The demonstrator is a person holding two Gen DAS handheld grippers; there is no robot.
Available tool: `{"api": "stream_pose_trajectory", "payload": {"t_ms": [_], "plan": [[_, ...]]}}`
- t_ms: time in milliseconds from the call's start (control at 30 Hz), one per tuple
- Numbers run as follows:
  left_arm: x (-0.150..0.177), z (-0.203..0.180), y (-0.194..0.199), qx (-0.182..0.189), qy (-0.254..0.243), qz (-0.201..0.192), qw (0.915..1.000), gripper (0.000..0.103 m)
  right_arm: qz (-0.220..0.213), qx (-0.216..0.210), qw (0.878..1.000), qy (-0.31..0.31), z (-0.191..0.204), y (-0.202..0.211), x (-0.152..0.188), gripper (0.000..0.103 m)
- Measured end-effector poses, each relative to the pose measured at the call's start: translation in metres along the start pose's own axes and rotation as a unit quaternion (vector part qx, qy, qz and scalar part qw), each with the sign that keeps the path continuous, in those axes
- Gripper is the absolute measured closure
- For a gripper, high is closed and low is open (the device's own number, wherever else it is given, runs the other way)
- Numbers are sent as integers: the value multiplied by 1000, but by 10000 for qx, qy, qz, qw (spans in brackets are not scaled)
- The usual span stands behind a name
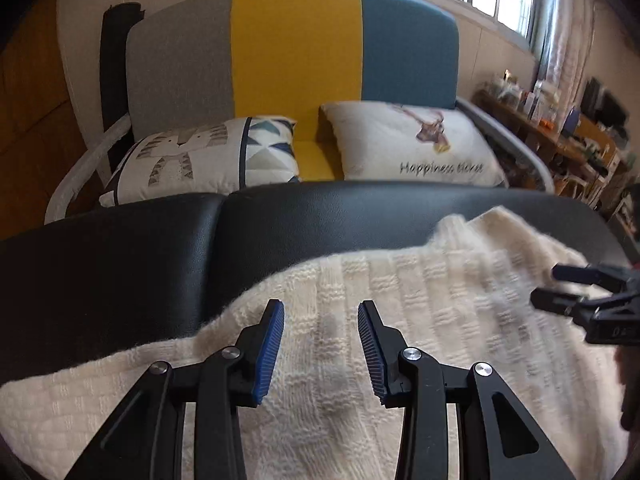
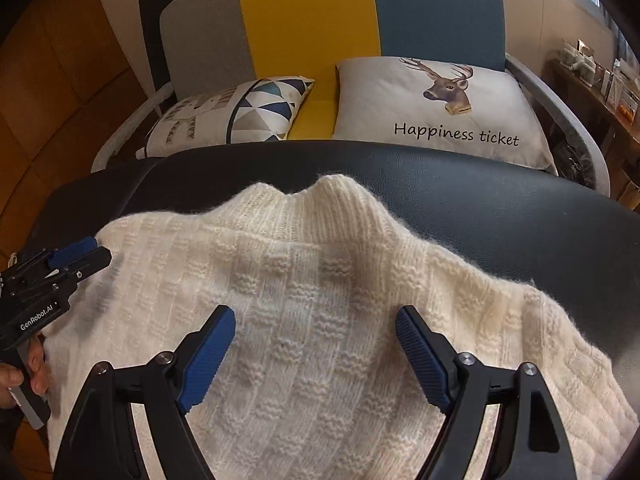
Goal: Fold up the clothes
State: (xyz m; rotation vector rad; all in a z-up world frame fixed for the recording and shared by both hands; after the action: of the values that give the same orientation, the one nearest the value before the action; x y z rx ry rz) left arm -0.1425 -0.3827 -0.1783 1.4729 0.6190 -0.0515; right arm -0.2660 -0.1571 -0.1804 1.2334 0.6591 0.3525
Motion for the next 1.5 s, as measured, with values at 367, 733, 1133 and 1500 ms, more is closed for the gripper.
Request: {"api": "stream_pose_trajectory", "payload": {"t_ms": [367, 733, 1133, 1500], "plan": [[-3, 18, -30, -465, 278, 138, 9984, 61, 70, 609, 9978, 267, 5, -30, -37, 9], [0, 21, 26, -70, 516, -84, 9986, 61, -653, -1116, 9914, -218, -8, 61, 15, 9], [124, -89, 81, 942, -175, 32, 9954, 59, -2449, -2278, 8190, -4661, -288, 187, 345, 29], [212, -168, 89, 1117, -553, 762, 9893, 59, -2911, -2518, 7008, -6006, -382, 162, 423, 43]]}}
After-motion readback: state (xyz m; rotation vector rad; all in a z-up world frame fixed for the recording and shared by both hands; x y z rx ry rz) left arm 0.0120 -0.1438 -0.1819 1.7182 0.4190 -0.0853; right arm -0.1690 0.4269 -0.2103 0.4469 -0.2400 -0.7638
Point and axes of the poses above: each gripper's, at about its wrist camera, not at the fingertips, and y roughly against the way its jaws point, z to its left, x to its underside, the point moved 3 cm from there along -y, roughly the way its jaws point, and after that the axes turned 14 degrees about z, right-handed, at the moved point
